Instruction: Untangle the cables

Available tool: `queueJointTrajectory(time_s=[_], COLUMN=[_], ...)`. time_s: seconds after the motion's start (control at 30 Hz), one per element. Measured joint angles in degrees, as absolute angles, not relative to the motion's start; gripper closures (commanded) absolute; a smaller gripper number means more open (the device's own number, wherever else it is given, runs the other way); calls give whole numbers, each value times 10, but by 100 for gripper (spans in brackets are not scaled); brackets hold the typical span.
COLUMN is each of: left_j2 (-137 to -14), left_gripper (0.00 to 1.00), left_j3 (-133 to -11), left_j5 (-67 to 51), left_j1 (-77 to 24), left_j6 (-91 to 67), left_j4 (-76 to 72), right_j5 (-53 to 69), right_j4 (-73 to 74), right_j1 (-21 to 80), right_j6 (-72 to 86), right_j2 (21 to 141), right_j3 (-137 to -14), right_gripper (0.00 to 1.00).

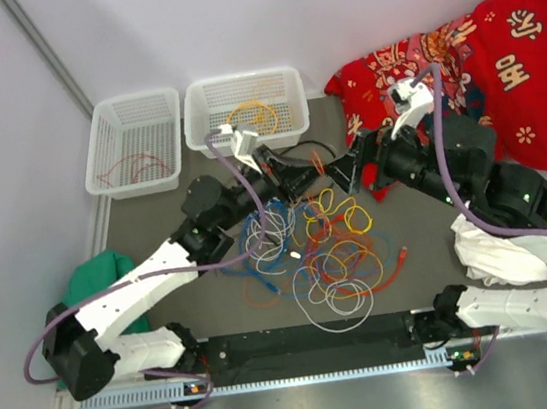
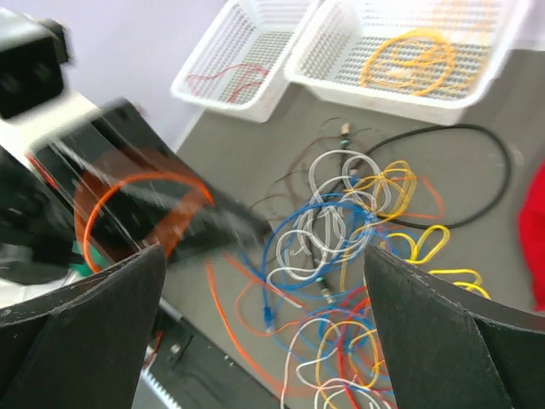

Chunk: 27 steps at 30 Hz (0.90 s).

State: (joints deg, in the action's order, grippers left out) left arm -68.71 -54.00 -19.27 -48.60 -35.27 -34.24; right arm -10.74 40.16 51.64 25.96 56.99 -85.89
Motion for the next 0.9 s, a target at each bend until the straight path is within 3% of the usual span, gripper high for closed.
queueJointTrajectory(time_s=[0.1, 0.37, 0.67, 0.9], left_j2=[-681, -714, -820, -919], left_gripper=[100, 100, 100, 100], left_j3=[-588, -728, -956, -1033], left_j5=[-164, -98, 11, 118], left_j1=[-439, -188, -140, -90], left_j6=[-342, -352, -228, -147], left_j4=[-254, -64, -13, -13], right_j5=[-143, -211, -241, -229], right_j4=[402, 402, 386, 385], right_j1=[516, 516, 516, 516], right_j6=[260, 260, 255, 249], right_j2=[547, 472, 462, 501], right_j3=[-839, -746, -691, -682], right_gripper=[1, 1, 1, 1])
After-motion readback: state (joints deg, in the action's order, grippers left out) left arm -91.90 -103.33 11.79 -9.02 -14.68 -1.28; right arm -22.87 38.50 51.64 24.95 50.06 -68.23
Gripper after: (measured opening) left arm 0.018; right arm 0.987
